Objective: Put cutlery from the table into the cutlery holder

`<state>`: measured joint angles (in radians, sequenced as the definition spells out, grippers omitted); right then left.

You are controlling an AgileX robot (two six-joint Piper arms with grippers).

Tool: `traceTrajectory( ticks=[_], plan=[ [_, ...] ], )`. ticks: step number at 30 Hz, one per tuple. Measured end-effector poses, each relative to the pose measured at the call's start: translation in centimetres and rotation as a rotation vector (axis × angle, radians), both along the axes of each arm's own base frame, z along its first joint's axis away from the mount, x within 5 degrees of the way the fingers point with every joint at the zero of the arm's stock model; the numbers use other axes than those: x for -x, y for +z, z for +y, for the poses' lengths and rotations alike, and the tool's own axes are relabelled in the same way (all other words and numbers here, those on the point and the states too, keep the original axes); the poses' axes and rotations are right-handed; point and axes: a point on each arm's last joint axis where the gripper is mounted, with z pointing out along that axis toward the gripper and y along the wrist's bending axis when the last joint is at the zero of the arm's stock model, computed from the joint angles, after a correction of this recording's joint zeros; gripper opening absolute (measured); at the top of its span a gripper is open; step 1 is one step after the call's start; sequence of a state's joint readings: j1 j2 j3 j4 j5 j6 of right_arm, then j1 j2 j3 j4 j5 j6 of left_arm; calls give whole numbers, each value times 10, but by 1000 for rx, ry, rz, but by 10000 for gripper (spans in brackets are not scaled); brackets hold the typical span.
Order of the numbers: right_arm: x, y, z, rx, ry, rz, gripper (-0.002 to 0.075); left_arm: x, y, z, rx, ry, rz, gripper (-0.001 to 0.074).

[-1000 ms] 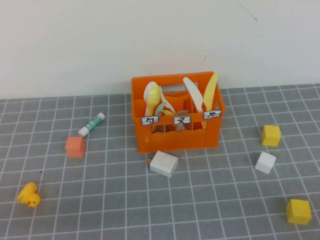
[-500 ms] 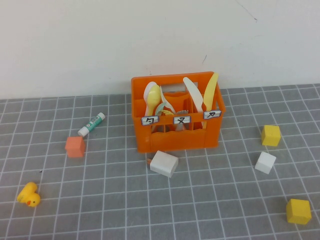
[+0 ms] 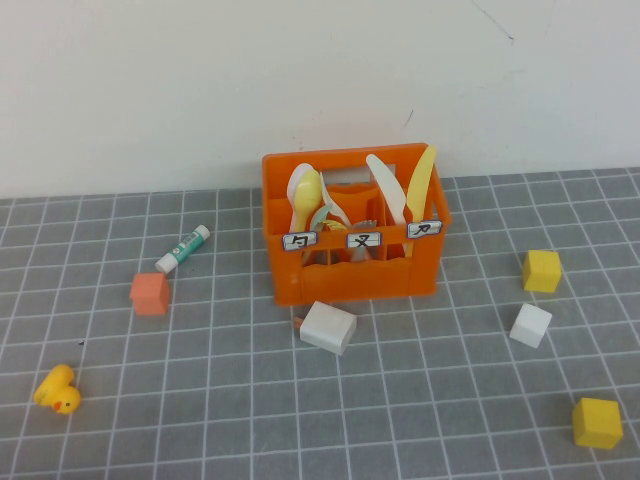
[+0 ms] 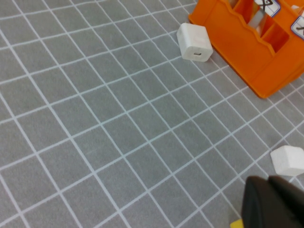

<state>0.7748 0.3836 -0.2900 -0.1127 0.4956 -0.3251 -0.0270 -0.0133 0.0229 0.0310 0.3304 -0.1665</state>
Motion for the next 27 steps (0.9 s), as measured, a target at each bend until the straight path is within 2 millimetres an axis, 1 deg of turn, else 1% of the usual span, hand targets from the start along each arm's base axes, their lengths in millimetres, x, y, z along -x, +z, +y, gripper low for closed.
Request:
traceTrajectory(
  ticks=[22,24,27],
  plan=[
    [0,0,0,-3,0,-3,-1,0,0,0,2,1,0,0],
    [1,2,-2,-16,-7,-13,-1,0,0,0,2,1,2,0],
    [2,5,-9,-50,-72,-43,-1,0,0,0,2,1,2,0]
  ],
)
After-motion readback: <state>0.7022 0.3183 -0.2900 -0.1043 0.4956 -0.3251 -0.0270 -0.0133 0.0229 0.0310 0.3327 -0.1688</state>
